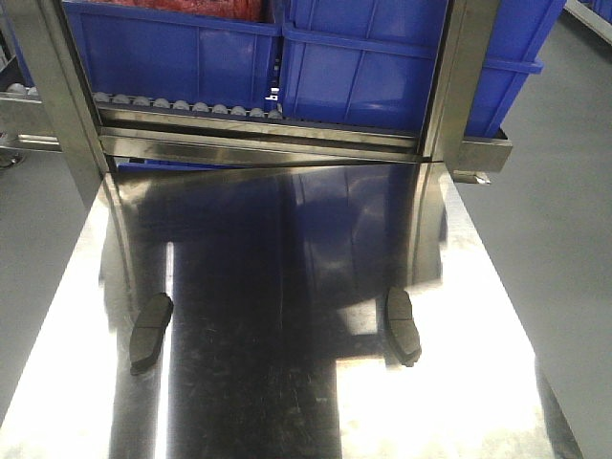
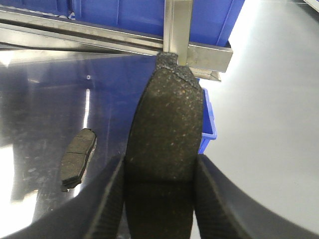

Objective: Move and align brake pads A on conveyor
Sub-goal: 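Turn the base away from the table holding both brake pads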

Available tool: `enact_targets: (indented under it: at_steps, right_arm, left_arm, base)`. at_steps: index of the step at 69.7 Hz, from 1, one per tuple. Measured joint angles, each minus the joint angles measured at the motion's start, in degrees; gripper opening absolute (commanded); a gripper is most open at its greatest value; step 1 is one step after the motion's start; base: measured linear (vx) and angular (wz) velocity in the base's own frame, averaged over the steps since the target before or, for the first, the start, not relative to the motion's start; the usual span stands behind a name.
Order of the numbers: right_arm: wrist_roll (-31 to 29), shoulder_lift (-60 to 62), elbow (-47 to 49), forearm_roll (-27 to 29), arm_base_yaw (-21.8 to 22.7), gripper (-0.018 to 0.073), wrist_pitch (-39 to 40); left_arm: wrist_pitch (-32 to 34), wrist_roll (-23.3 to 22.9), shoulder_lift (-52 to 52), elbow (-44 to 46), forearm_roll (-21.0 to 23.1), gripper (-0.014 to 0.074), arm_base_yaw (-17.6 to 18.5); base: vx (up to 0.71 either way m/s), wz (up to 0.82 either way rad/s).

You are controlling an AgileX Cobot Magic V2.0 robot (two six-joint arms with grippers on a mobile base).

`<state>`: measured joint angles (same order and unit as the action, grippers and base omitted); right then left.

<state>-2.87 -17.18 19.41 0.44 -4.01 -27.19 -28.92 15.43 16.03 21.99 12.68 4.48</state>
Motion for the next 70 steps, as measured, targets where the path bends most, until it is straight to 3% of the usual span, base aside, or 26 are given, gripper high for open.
enact_targets:
  at_steps: [36, 70]
  right_arm:
    - [0.0, 0.0, 0.0, 0.0, 0.0, 0.002, 0.0]
    - [0.0, 0.0, 0.0, 0.0, 0.0, 0.002, 0.0]
  left_arm:
    - [0.0, 0.0, 0.0, 0.0, 0.0, 0.0115, 0.0]
    - [-0.05, 0.0, 0.0, 0.0, 0.0, 0.0115, 0.0]
  base:
    - [-0.03, 0.11]
    - [-0.1, 0.49]
